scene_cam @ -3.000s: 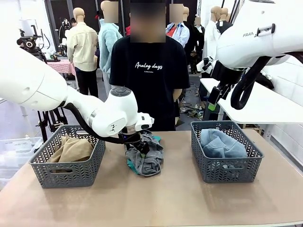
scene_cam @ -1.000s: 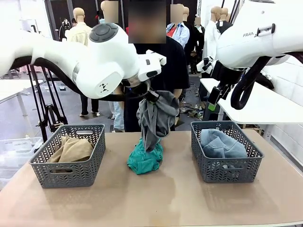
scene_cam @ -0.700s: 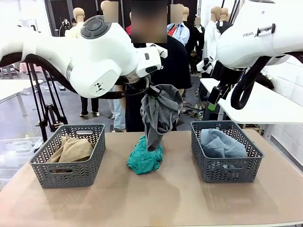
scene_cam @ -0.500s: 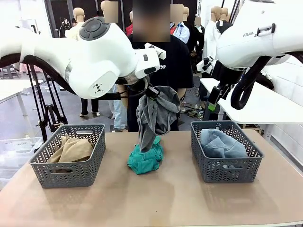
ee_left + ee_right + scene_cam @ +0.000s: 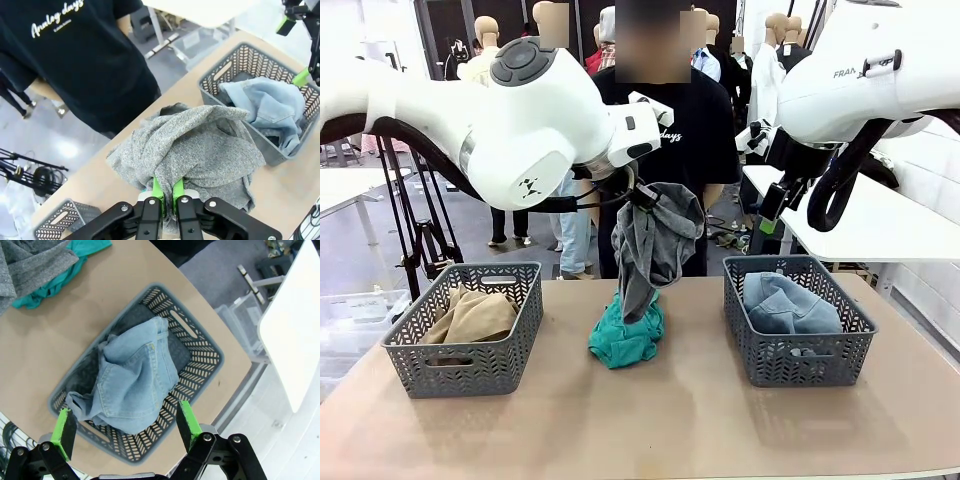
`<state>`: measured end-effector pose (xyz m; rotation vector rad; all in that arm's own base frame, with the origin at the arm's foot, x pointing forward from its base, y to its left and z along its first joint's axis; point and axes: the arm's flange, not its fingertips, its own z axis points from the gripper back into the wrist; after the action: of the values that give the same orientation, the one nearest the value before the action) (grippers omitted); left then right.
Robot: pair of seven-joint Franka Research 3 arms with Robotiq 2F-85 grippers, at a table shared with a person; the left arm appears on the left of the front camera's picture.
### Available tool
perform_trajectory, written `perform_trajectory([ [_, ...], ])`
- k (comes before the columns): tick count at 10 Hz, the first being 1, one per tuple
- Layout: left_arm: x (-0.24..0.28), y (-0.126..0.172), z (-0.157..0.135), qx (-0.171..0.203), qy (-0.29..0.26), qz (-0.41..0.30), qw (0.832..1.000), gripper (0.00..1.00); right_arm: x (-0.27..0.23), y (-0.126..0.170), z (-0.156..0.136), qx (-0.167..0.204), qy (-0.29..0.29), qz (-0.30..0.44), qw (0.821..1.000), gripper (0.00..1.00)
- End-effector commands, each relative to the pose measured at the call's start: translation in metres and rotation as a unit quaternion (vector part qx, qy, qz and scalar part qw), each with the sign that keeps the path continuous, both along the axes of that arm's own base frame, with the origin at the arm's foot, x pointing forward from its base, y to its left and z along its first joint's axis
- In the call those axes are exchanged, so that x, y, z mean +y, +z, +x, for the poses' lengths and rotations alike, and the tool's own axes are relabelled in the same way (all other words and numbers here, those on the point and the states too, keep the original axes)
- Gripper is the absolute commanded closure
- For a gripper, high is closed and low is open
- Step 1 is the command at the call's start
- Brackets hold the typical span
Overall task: Sort the tops and bottoms.
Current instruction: Lift clothes from the center of the table with your left hand, then sort the clothes according to human instructions.
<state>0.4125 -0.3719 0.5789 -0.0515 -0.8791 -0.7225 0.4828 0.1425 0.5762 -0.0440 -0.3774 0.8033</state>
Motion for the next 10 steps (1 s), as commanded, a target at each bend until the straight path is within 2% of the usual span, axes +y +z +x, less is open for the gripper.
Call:
perform_trajectory([
  [1, -0.0018, 0.0046, 0.0035, -0.003, -0.002, -0.002, 1.0, 1.0, -0.0008, -0.0005, -0.0004, 0.003, 0.0, 0.005, 1.0, 0.0],
  [10, -0.0018, 0.0046, 0.0035, -0.003, -0.002, -0.002, 1.0, 1.0, -0.0008, -0.0005, -0.0004, 0.003, 0.0, 0.005, 1.0, 0.0],
])
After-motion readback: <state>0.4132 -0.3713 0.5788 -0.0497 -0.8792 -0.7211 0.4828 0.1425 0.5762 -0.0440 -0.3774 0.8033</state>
